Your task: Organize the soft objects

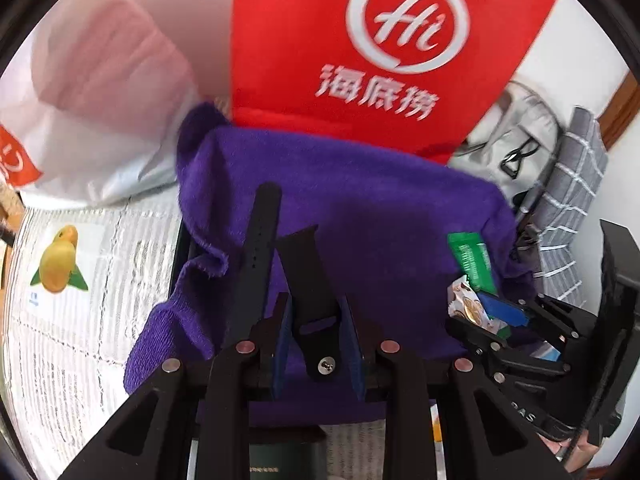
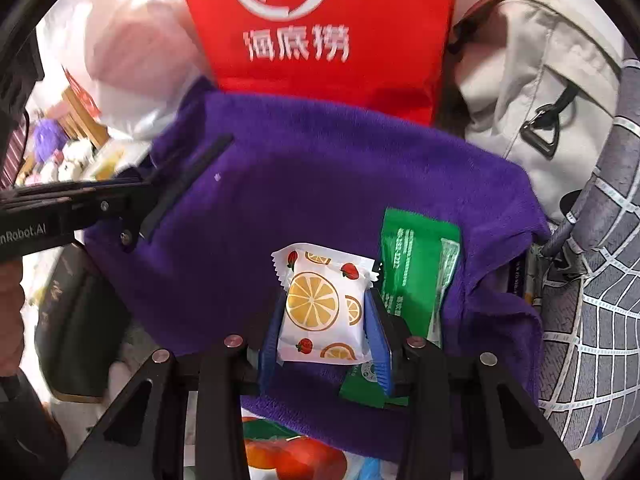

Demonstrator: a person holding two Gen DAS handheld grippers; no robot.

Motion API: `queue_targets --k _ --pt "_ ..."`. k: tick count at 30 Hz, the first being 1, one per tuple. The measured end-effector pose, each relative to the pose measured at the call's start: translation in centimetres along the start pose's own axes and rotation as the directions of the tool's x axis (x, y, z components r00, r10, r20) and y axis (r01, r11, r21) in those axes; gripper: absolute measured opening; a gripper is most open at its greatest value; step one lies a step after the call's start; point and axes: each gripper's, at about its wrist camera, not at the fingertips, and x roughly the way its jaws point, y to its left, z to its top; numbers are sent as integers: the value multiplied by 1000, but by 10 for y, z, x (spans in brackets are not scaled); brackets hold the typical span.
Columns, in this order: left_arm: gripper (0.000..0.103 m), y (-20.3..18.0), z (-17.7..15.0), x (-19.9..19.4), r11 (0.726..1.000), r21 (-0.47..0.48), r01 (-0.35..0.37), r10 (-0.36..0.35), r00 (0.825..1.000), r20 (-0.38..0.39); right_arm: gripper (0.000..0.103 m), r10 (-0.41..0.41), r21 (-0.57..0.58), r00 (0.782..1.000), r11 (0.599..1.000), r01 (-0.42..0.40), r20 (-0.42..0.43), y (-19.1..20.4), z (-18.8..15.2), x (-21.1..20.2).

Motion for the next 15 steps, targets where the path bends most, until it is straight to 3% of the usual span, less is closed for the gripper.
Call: queue_targets --k 12,15 --pt "26 2 -3 17 1000 -16 1 -2 998 -55 42 9 67 999 998 -6 -45 -10 2 16" --pt "28 1 -4 20 1000 -18 1 -3 998 -65 50 20 66 999 998 -17 -49 -10 4 18"
